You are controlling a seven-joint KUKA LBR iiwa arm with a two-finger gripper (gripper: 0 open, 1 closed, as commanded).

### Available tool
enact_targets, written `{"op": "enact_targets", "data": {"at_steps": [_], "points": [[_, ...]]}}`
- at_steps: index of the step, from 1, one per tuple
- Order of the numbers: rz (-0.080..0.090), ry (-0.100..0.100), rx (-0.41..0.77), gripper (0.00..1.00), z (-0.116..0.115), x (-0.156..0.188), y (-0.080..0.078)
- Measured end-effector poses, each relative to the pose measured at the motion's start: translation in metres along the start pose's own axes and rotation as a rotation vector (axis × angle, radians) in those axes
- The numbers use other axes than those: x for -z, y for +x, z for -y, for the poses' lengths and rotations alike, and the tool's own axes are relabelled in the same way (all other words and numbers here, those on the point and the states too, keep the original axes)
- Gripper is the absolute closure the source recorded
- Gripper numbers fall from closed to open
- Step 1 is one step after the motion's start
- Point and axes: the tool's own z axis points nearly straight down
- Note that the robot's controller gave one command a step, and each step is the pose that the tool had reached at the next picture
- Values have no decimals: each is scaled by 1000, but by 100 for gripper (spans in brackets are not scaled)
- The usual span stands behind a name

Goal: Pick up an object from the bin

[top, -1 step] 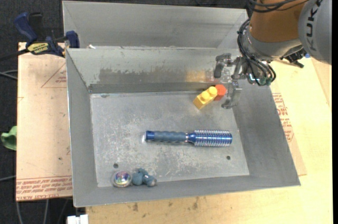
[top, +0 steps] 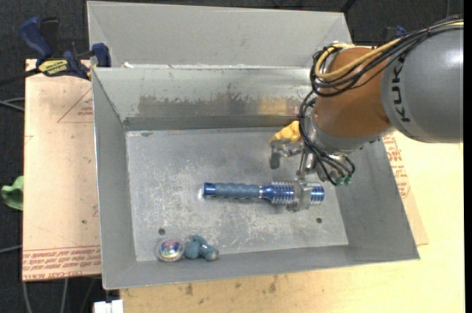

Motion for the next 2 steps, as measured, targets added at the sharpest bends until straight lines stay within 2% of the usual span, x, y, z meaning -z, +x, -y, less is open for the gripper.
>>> {"op": "enact_targets", "data": {"at_steps": [1, 2], "points": [[4, 1, 2, 0, -1, -44, 8], [7, 3, 4, 100, -1, -42, 7]]}}
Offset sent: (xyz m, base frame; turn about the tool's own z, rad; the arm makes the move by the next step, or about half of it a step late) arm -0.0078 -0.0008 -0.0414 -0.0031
